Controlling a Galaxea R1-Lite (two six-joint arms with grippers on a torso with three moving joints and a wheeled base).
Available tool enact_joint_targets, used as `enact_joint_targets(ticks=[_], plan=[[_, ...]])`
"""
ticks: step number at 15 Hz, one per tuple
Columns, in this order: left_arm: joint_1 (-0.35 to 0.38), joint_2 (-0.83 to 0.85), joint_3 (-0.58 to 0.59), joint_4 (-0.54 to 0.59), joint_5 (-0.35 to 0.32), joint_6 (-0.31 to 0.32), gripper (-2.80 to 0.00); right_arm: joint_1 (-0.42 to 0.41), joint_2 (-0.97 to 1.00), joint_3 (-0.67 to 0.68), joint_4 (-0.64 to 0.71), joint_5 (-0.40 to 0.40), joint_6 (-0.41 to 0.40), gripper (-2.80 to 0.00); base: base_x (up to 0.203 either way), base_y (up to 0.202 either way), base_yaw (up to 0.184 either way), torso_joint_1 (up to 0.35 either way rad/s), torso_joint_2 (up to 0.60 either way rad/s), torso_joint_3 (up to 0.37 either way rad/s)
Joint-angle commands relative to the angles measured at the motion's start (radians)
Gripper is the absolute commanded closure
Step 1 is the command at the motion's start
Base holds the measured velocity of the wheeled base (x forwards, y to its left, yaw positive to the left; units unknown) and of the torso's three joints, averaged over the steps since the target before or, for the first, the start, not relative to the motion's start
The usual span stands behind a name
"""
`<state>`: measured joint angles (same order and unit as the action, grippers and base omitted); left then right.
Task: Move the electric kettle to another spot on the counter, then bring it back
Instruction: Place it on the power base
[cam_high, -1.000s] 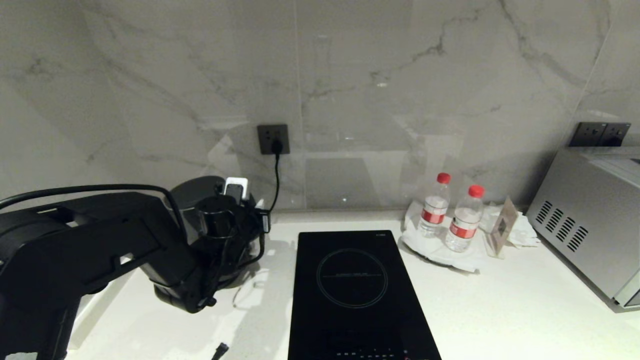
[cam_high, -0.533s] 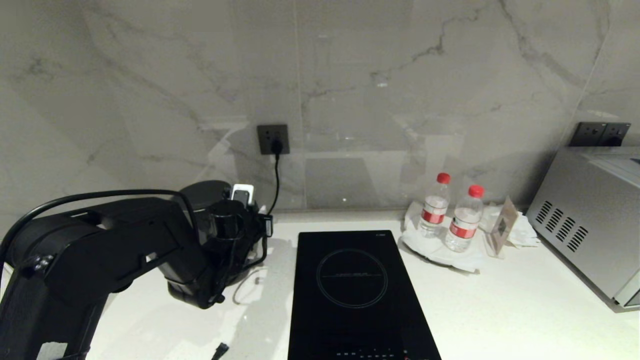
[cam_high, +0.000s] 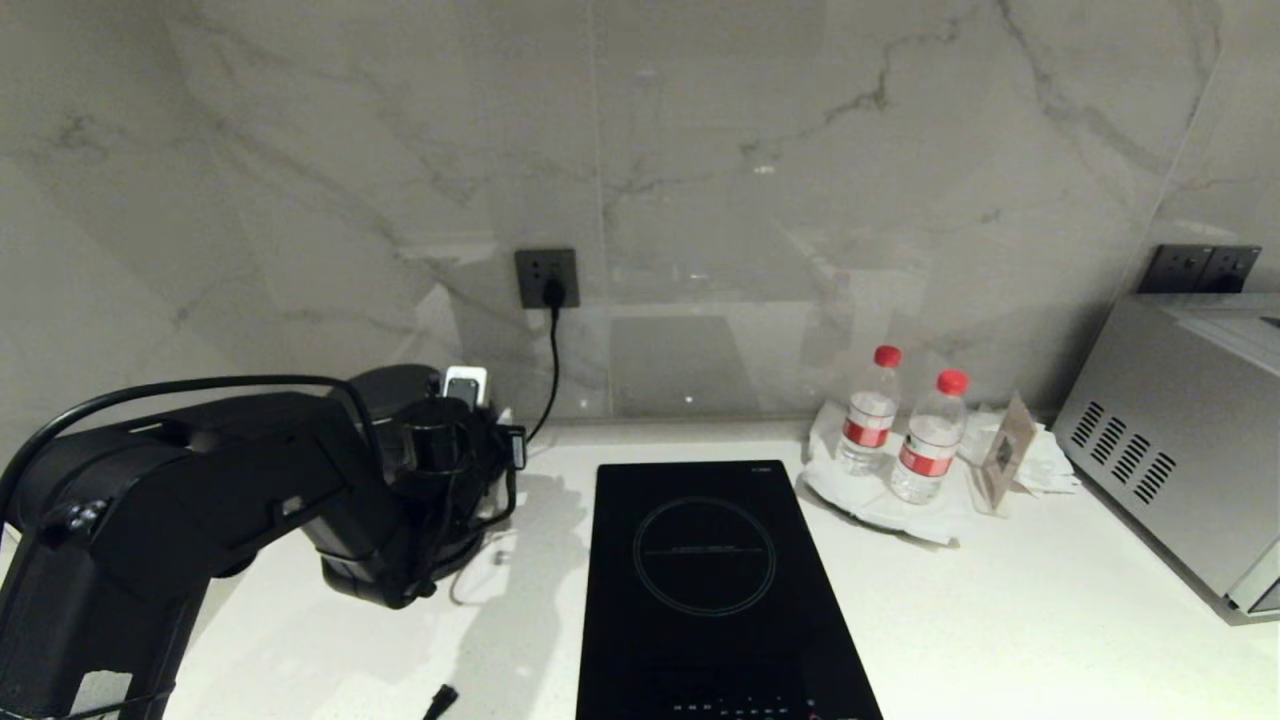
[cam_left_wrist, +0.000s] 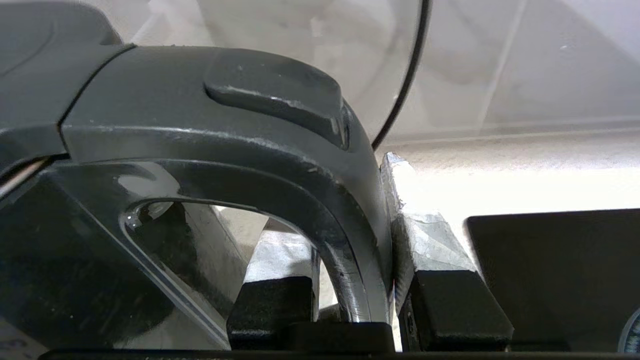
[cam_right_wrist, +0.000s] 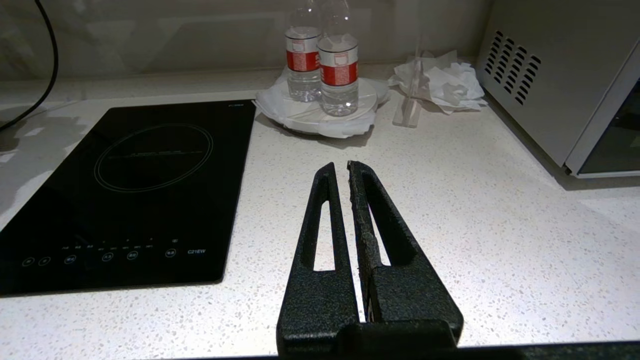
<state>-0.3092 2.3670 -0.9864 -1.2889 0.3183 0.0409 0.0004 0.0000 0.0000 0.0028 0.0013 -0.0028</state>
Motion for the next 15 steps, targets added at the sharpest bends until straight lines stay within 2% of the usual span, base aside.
enact_joint_targets(ticks=[1,15], plan=[[0.011,0.0,0.007,-0.007,0.002,0.001,0.0,0.0,0.0,0.0,0.0,0.0,0.0,0.0,0.0,0.0,0.0,0.0,0.0,0.0],[0.006,-0.008,0.049,-0.015,0.004,-0.003,0.0,0.0,0.0,0.0,0.0,0.002,0.0,0.0,0.0,0.0,0.0,0.0,0.0,0.0]])
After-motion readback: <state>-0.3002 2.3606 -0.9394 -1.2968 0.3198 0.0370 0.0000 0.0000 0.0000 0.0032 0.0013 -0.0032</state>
